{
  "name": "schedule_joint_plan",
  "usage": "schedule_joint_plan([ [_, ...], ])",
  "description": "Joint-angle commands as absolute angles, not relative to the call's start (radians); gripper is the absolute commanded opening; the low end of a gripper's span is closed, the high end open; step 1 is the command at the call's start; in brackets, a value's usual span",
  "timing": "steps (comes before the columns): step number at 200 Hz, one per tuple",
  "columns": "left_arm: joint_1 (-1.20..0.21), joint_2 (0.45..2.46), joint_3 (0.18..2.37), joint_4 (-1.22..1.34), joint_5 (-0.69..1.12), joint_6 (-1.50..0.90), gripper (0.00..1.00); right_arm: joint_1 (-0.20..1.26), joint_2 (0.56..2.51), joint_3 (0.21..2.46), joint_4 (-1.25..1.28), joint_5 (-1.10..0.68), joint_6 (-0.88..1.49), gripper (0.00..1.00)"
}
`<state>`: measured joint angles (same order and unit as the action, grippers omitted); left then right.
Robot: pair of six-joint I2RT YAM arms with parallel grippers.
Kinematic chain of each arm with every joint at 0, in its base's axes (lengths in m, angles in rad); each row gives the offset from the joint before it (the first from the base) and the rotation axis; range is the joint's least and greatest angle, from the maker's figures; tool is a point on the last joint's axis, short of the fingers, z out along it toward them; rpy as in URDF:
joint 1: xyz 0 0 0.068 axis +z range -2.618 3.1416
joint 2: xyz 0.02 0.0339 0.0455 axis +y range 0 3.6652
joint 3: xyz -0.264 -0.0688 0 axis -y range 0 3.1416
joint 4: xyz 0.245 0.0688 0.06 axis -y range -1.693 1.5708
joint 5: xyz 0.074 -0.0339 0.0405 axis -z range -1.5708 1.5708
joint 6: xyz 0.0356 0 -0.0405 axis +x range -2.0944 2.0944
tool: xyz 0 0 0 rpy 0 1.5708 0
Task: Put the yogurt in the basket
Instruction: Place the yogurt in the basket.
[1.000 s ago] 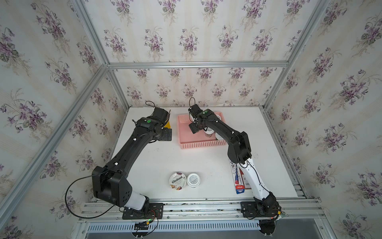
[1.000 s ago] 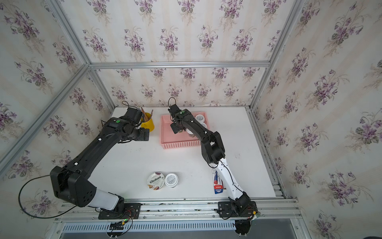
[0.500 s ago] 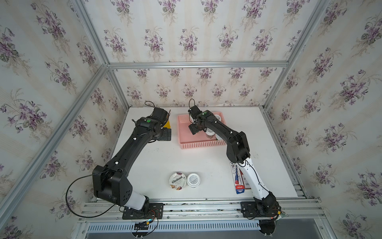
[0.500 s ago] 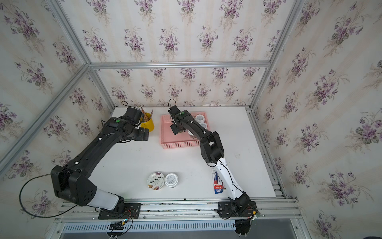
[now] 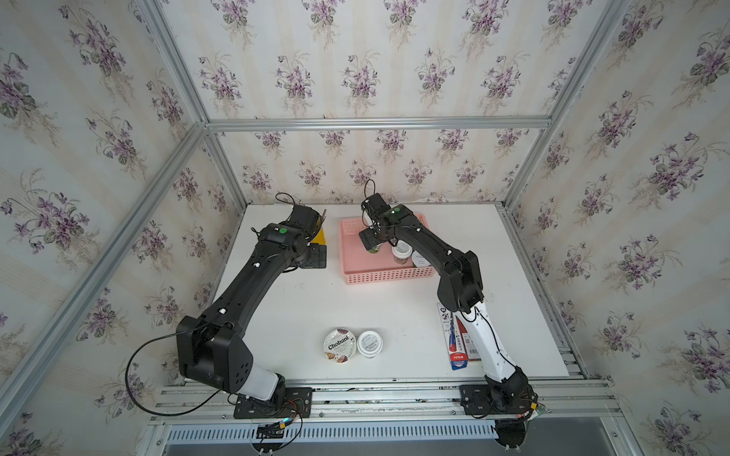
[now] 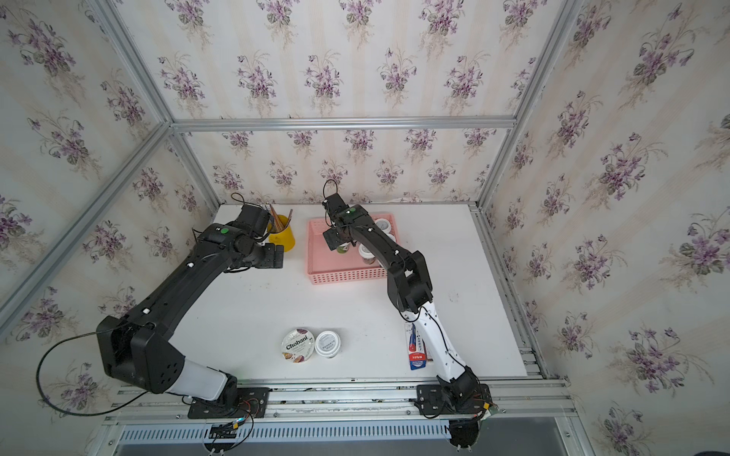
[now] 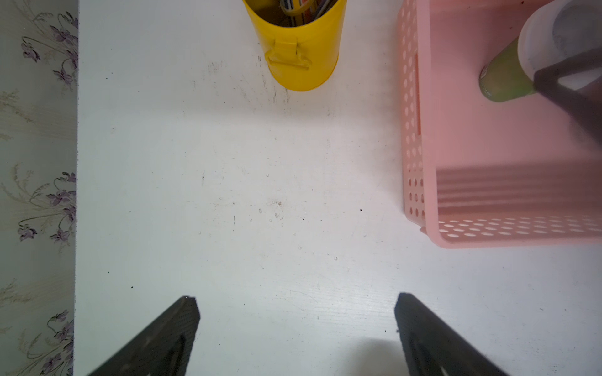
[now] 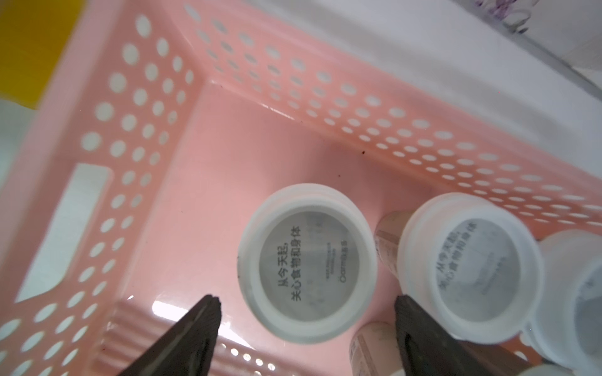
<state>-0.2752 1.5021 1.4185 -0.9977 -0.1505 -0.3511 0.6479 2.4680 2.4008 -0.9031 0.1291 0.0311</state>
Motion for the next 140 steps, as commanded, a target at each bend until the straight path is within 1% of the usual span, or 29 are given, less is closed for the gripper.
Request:
schedule_joint_plan([
  [1, -0.275, 1.489, 1.42, -0.988, -0.146, -0.353, 0.99, 0.649, 2.452, 2.404, -0.881, 0.09, 0.05, 0.88],
  [81, -0.273, 1.467, 1.405, -0.985, -0.147, -0.353, 0.99, 0.65, 2.477, 2.402, -0.843, 0.116, 0.069, 0.85],
  [120, -0.273, 1.464, 1.404, -0.986, -0.148, -0.354, 0.99, 0.649, 2.497, 2.402, -0.822, 0.138, 0.074, 0.8],
  [140, -0.273, 1.464, 1.402, -0.986, -0.149, -0.353, 0.99, 0.649, 2.505, 2.401, -0.817, 0.146, 0.075, 0.79],
])
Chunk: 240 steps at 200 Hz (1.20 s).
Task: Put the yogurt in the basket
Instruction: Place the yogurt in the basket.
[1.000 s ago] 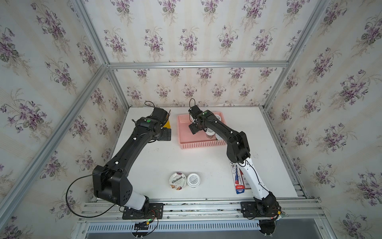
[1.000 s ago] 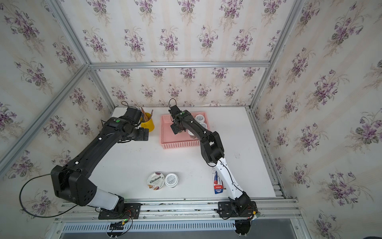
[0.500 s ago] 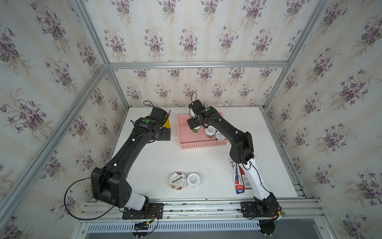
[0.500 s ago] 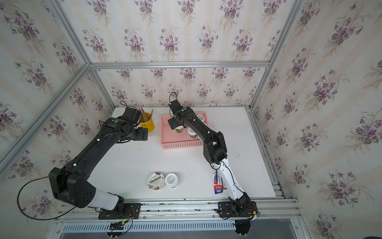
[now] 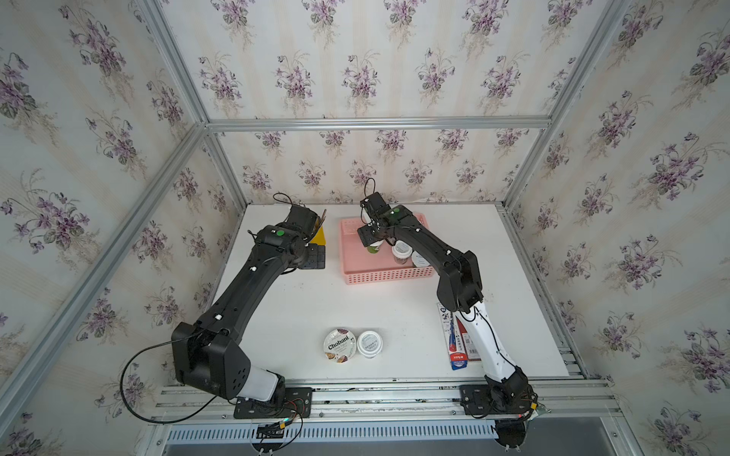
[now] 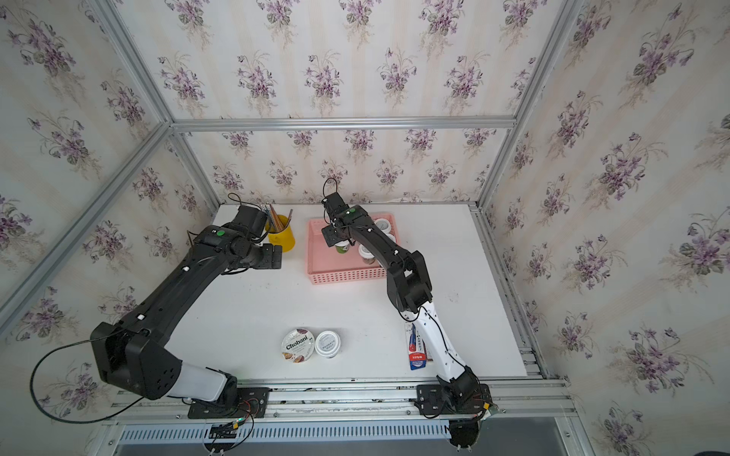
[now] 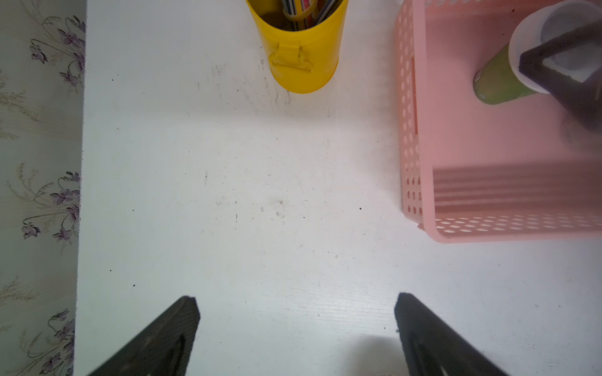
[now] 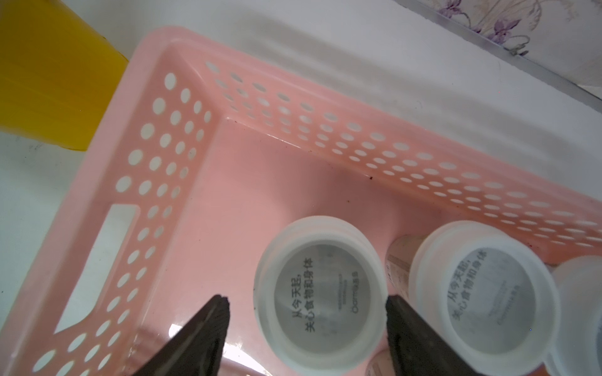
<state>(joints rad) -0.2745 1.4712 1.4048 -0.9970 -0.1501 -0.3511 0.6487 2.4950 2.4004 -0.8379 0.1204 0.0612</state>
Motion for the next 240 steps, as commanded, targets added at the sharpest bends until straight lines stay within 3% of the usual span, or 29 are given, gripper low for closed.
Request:
schedule_joint_plan([
  [1, -0.273, 1.464, 1.401, -0.986, -0.149, -0.353, 0.99, 0.649, 2.506, 2.401, -0.816, 0.147, 0.074, 0.79],
  [118, -0.273, 1.473, 1.403, -0.986, -0.15, -0.353, 0.99, 0.649, 2.514, 2.399, -0.799, 0.184, 0.073, 0.73],
  [186, -0.272, 1.47, 1.401, -0.986, -0.152, -0.355, 0.99, 0.649, 2.514, 2.396, -0.798, 0.169, 0.079, 0.82],
  [240, -0.273, 1.466, 1.397, -0.986, -0.152, -0.354, 0.99, 0.649, 2.548, 2.393, -0.79, 0.138, 0.086, 0.83],
])
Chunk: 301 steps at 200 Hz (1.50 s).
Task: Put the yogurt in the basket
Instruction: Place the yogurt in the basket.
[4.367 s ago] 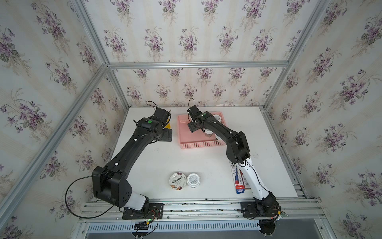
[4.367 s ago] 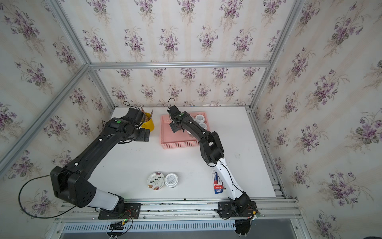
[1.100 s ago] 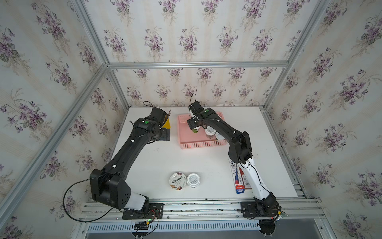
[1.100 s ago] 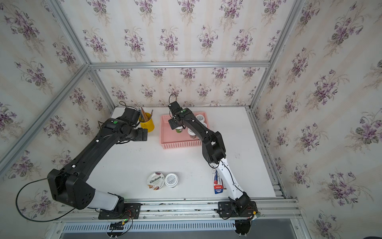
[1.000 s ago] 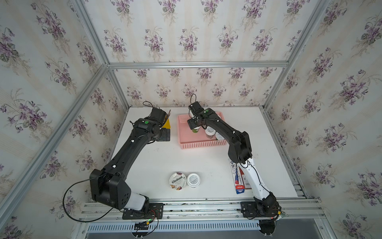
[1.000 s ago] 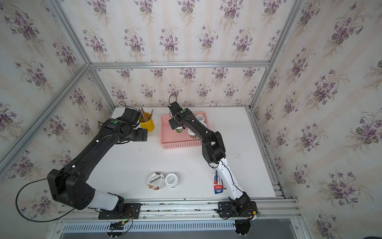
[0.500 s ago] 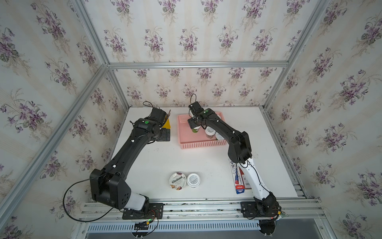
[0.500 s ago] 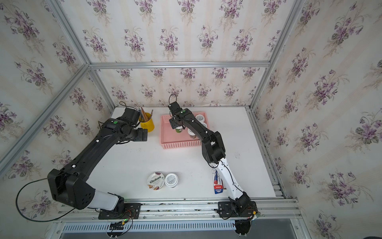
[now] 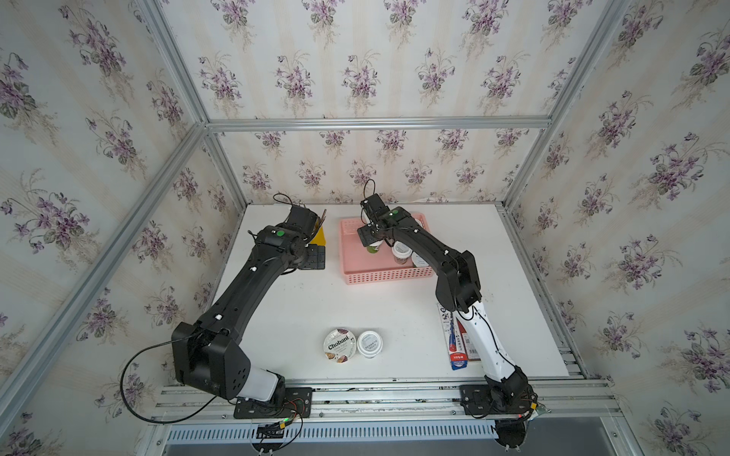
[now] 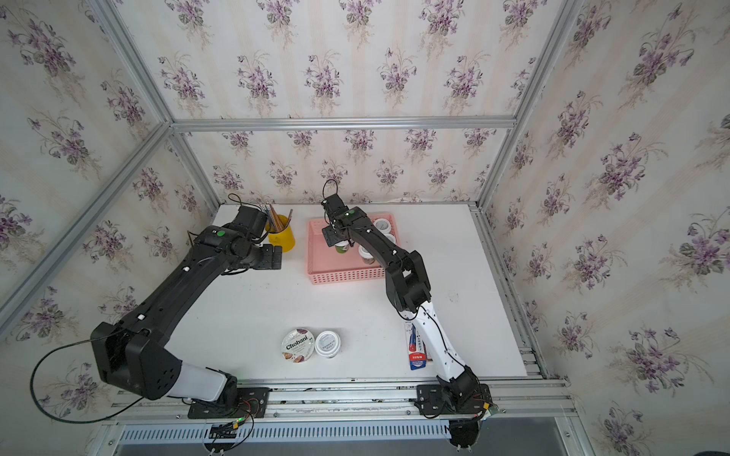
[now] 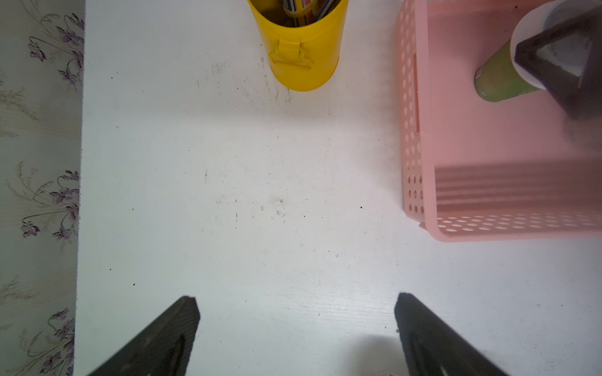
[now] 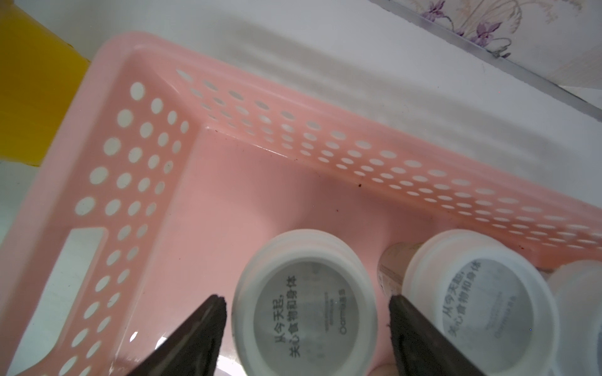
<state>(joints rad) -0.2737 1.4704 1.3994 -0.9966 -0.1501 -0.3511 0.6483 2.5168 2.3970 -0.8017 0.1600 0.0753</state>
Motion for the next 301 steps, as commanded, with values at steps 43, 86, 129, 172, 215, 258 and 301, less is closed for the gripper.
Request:
schedule_joint_plan([
  [43, -0.272, 1.465, 1.397, -0.985, -0.152, -0.354, 0.99, 0.649, 2.548, 2.38, -0.778, 0.142, 0.083, 0.8],
  [86, -0.272, 1.471, 1.401, -0.986, -0.153, -0.354, 0.99, 0.649, 2.533, 2.358, -0.762, 0.168, 0.082, 0.76],
  [129, -0.273, 1.47, 1.402, -0.986, -0.149, -0.356, 0.99, 0.649, 2.497, 2.356, -0.751, 0.202, 0.084, 0.76],
  [172, -0.273, 1.465, 1.395, -0.987, -0.15, -0.359, 0.99, 0.65, 2.506, 2.353, -0.735, 0.229, 0.078, 0.75],
  [215, -0.273, 1.464, 1.396, -0.987, -0.154, -0.359, 0.99, 0.648, 2.514, 2.352, -0.727, 0.227, 0.072, 0.76],
  [258, -0.273, 1.464, 1.393, -0.989, -0.162, -0.359, 0.99, 0.646, 2.563, 2.352, -0.726, 0.23, 0.062, 0.76],
  [301, -0.273, 1.469, 1.397, -0.987, -0.166, -0.359, 0.99, 0.644, 2.56, 2.355, -0.724, 0.225, 0.058, 0.76],
])
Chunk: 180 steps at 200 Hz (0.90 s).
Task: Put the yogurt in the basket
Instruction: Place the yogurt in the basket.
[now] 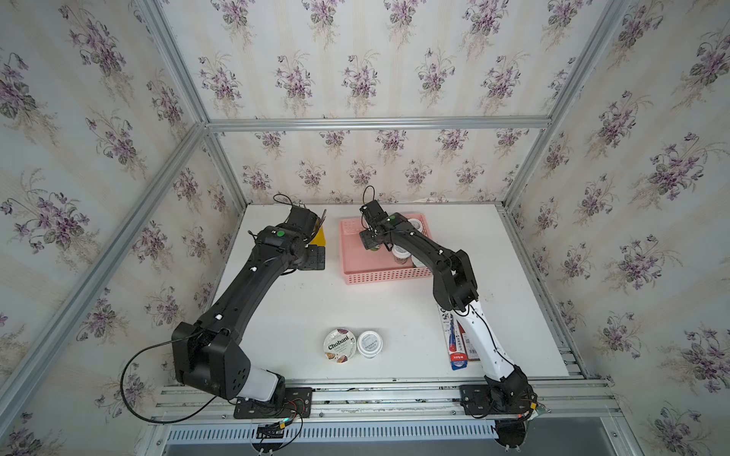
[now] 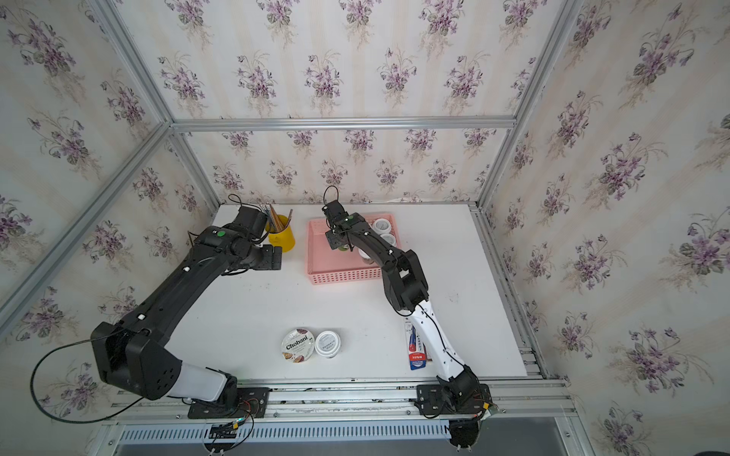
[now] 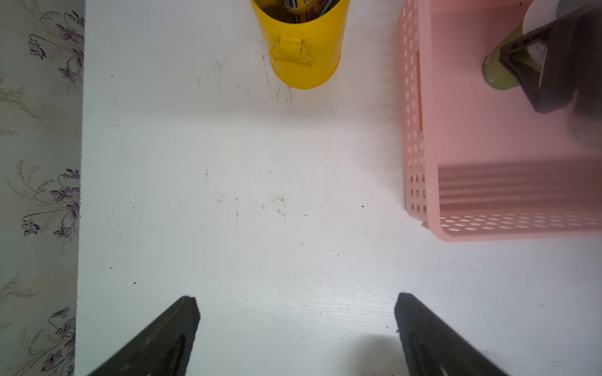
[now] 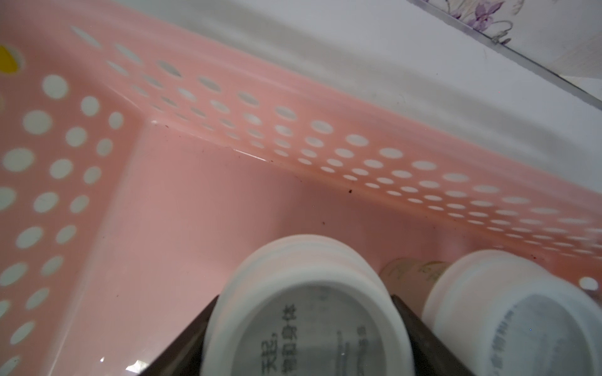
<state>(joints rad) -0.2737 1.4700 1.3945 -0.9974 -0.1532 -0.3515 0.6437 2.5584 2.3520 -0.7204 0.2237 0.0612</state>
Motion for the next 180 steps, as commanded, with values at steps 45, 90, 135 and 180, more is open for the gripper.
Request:
schedule_joint_plan([
  [45, -0.273, 1.471, 1.399, -0.988, -0.166, -0.36, 0.99, 0.644, 2.533, 2.355, -0.729, 0.212, 0.061, 0.82],
  [90, -0.273, 1.464, 1.399, -0.986, -0.163, -0.361, 0.99, 0.645, 2.489, 2.356, -0.727, 0.19, 0.059, 0.86],
  [135, -0.273, 1.461, 1.399, -0.986, -0.154, -0.361, 0.99, 0.65, 2.436, 2.354, -0.744, 0.162, 0.066, 0.87],
  [180, -0.276, 1.428, 1.38, -0.975, -0.123, -0.371, 0.99, 0.68, 2.263, 2.228, -0.76, 0.133, 0.07, 0.85],
])
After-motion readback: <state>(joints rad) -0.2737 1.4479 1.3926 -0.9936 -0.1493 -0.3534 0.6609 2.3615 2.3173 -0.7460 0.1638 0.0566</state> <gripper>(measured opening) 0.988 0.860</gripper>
